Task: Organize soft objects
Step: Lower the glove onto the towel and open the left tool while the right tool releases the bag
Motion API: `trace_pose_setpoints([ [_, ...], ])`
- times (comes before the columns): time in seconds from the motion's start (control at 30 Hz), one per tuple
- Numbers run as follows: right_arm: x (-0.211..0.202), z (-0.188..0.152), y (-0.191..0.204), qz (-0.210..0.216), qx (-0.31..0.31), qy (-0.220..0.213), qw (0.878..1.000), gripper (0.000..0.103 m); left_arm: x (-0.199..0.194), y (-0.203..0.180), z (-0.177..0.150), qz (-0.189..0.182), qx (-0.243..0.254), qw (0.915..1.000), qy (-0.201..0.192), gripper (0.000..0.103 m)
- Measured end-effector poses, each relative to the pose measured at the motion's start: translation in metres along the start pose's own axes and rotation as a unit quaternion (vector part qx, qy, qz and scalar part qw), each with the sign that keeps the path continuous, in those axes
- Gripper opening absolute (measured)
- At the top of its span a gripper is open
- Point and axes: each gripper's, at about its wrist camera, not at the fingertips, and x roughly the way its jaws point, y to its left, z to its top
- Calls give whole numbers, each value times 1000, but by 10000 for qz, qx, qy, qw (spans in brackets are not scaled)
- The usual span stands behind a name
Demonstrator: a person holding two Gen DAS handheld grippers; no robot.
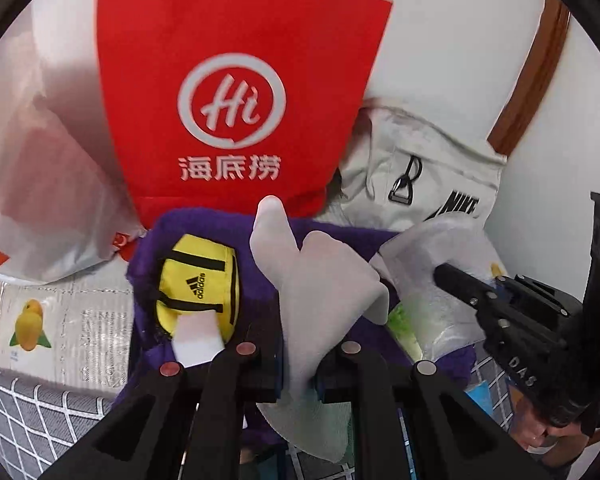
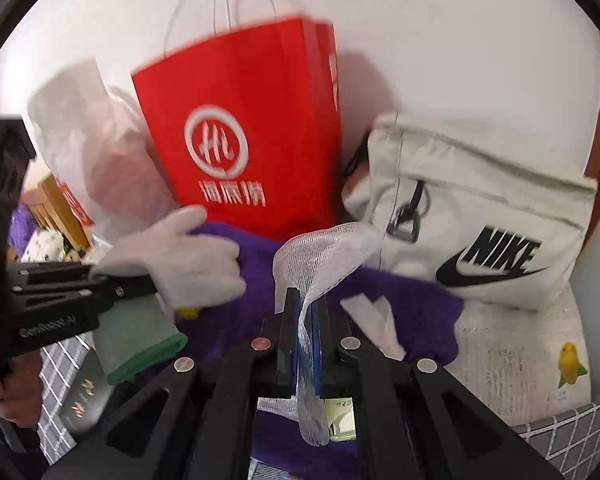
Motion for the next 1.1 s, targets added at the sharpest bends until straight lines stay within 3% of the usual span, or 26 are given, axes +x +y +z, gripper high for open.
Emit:
trace_pose_setpoints([
  [0.37, 41, -15, -10, -111, -53, 703, 9975, 6, 38, -3, -7, 30, 62, 9988, 481, 11],
  [0.5, 51, -20, -16, -132, -42, 891, 9959, 6, 45, -7, -9, 202, 159, 9979, 597, 11],
  [1.0, 67, -28, -19, -190, -54, 1210, 9925, 6, 58, -5, -11, 250, 132, 9964, 799, 11],
  [1.1, 71, -26, -21, -194, -19, 1258, 9919, 11, 62, -7, -13, 272, 176, 9956, 881, 11],
])
